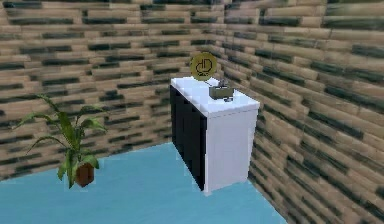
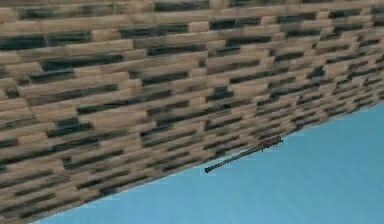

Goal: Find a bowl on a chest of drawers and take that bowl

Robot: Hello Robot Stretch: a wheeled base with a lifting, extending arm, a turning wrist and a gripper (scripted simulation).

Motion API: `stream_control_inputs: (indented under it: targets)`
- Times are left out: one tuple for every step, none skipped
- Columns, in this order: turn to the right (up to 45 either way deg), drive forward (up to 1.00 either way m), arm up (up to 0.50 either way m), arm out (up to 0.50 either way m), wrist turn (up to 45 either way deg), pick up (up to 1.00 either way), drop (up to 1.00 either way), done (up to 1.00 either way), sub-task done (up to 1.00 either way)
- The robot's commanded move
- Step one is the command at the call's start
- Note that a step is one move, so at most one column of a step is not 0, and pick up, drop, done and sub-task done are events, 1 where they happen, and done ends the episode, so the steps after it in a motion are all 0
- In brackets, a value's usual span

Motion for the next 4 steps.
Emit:
stream_control_inputs:
  targets:
    - [0.0, 0.40, 0.00, 0.00, 0.0, 0.00, 0.00, 0.00, 0.00]
    - [-27.0, 0.00, 0.00, 0.00, 0.0, 0.00, 0.00, 0.00, 0.00]
    - [0.0, 0.65, 0.00, 0.00, 0.0, 0.00, 0.00, 0.00, 0.00]
    - [-39.0, 0.00, 0.00, 0.00, 0.0, 0.00, 0.00, 0.00, 0.00]
